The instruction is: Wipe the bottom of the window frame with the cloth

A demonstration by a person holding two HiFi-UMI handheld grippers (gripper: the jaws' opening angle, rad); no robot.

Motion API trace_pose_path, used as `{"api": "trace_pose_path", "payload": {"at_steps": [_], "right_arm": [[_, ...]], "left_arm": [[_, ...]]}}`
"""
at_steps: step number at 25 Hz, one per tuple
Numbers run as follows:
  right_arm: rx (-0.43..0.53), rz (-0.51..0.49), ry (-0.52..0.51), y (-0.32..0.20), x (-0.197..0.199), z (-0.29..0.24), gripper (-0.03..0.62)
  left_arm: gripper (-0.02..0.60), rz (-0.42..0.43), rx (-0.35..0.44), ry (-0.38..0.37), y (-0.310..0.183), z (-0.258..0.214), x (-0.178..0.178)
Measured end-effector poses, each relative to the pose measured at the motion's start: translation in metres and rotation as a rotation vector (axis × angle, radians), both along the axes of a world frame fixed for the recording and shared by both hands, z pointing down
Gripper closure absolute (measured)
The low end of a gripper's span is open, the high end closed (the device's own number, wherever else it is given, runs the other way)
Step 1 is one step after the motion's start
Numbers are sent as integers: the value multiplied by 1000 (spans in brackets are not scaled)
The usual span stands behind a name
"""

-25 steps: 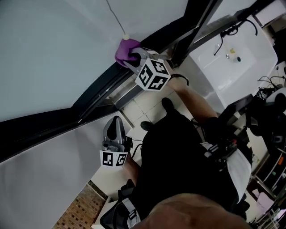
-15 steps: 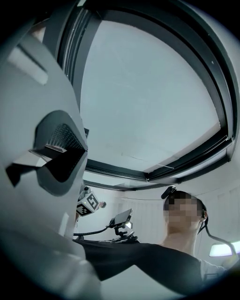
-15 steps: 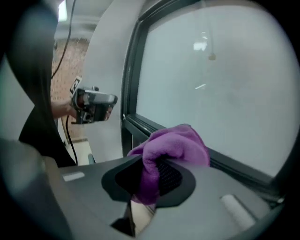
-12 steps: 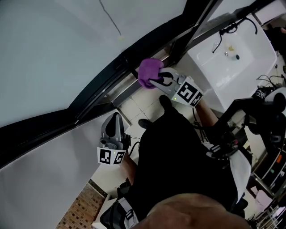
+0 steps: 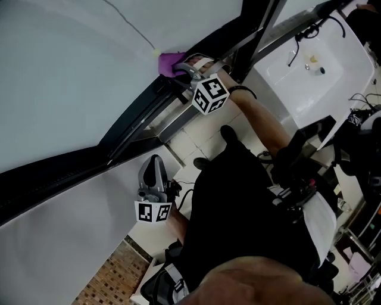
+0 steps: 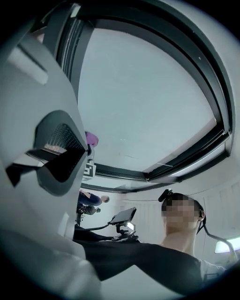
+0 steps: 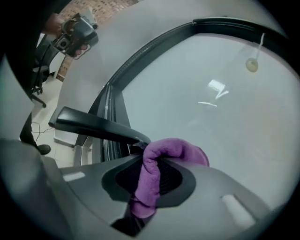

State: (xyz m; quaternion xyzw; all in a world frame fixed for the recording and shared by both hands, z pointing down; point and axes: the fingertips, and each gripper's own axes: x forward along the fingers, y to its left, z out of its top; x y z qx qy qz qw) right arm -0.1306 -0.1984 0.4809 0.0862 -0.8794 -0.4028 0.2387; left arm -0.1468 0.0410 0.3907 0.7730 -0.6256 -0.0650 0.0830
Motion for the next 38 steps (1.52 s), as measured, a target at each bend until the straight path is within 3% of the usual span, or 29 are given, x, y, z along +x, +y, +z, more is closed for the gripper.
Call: {"api": "trace_pose_path", "payload": {"at_steps": [7,11,13,15,17,19,21,22,24,28,31,34,38], "right_arm": [[44,-121,26,44,28,-8,529],[87,-195,97,83,58,-6,530],[20,-295,141,114,80,-3,530],[-151,-371,95,134,96,-14,530],[-274,-276,-43,112,94,-37,530],[-306,-47,-167,57,78,-51,530],[-335,139,-236,6,55,-49,529],[-363,185,-246,-8,41,-44,530],[-403,200,-217,-19,14,-30,529],[-382,175,-107,-11,-7,-3,530],[-376,203,-68,-15,1,0,531],[-294,339,21,-38,26,4,530],[-295,421,-48,-47,48,-14,530]], "left_arm": [[580,14,-1,2,-2,3,1],[580,46,2,4,-10,5,7],[580,61,1,5,-14,7,11],[580,72,-1,8,-16,8,13],[580,78,-2,9,-16,9,13],[580,83,-2,8,-17,9,14],[580,82,1,5,-17,8,17],[580,77,1,3,-16,7,18],[580,58,2,2,-12,4,19],[580,3,0,2,0,1,9],[580,-23,2,0,5,2,1],[580,-27,5,0,7,2,0],[580,-21,8,4,7,3,-1]]}}
